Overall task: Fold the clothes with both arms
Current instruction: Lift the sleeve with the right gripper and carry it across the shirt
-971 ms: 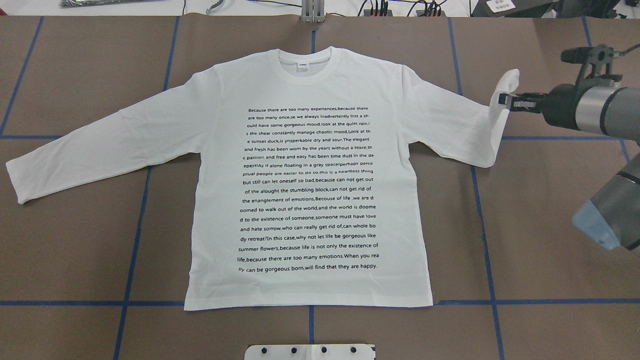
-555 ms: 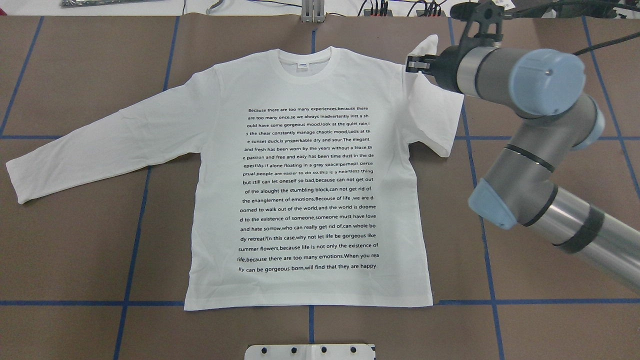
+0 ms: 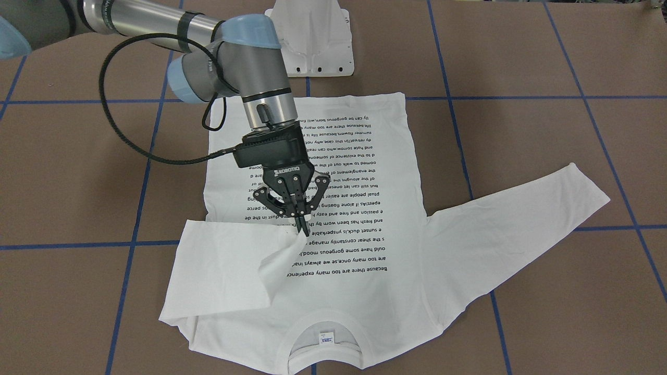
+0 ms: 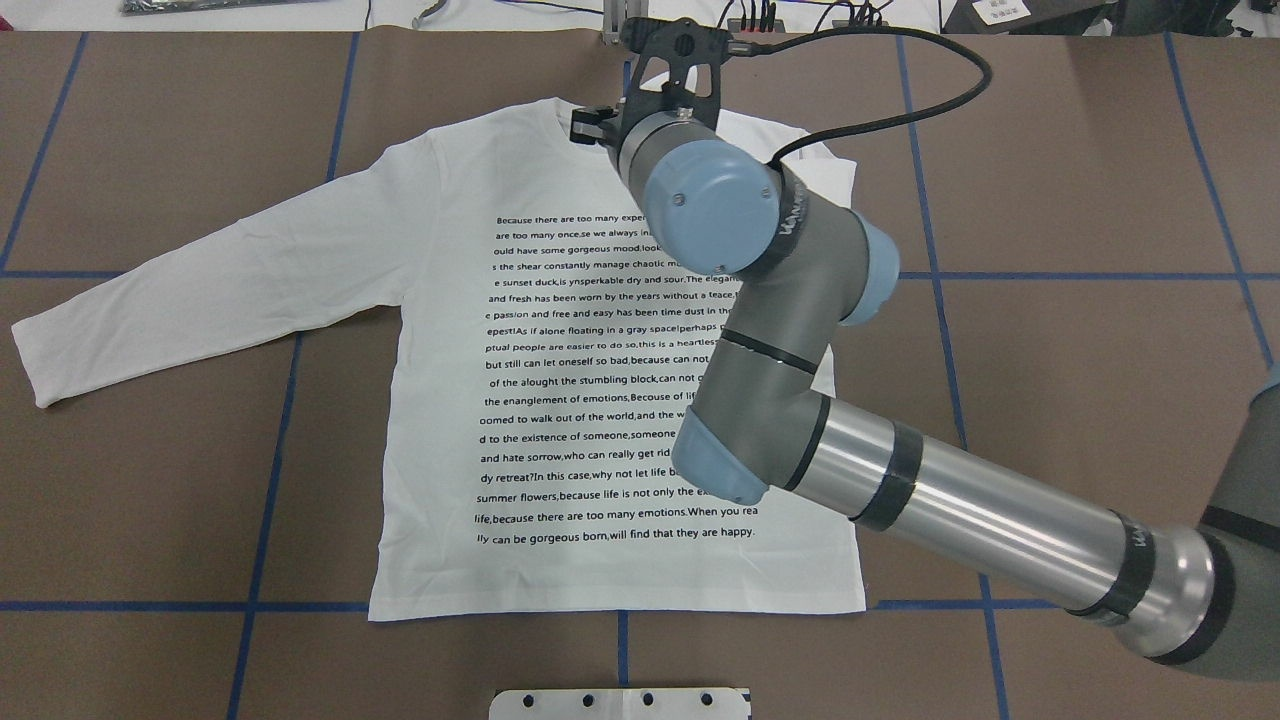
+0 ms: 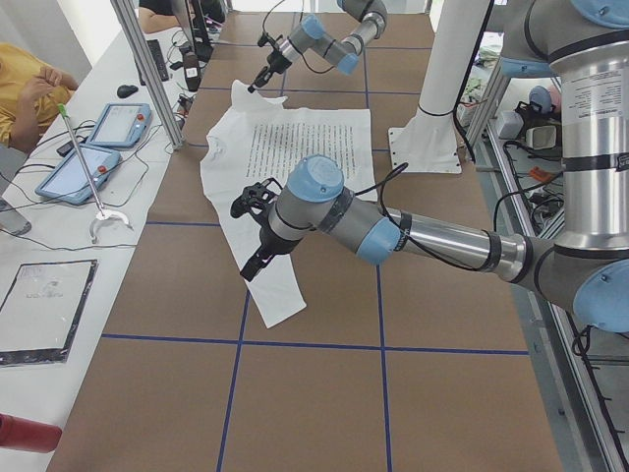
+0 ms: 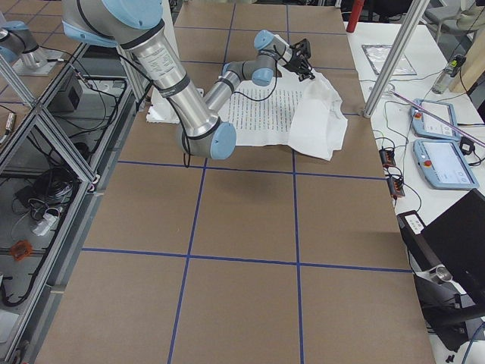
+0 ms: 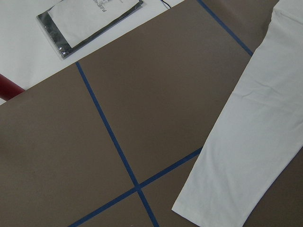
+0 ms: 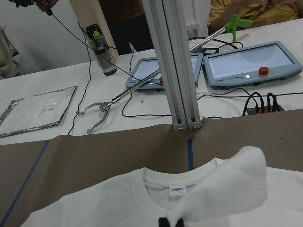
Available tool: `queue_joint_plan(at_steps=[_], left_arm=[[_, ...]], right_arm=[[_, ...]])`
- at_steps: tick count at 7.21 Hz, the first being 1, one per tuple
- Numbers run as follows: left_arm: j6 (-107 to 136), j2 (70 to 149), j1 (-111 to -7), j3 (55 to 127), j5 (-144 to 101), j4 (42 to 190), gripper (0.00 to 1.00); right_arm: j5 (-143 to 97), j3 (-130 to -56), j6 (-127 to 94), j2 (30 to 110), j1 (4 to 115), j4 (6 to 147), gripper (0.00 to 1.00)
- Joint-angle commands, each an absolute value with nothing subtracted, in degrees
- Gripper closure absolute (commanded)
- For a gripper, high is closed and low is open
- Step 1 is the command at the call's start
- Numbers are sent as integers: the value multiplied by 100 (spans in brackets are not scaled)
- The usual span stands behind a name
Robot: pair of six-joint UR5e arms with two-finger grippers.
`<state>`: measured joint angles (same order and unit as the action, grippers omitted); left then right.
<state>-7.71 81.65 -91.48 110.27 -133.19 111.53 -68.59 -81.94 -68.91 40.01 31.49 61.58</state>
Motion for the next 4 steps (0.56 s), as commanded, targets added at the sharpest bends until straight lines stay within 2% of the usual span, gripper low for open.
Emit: queue_joint_plan(at_steps=[1, 3, 4], left_arm=[[-765, 8165, -9141, 10943, -13315, 11153, 0], [-756, 8174, -9141, 10847, -13315, 11293, 0], [-738, 8200, -9141, 10706, -13315, 11442, 0]], right_arm=[[-6347, -7429, -6873, 3420, 2586, 6161, 100], [-6311, -6649, -6873, 2868, 2444, 6161, 100], [-6250, -6514, -6873, 2822, 2330, 6161, 100]])
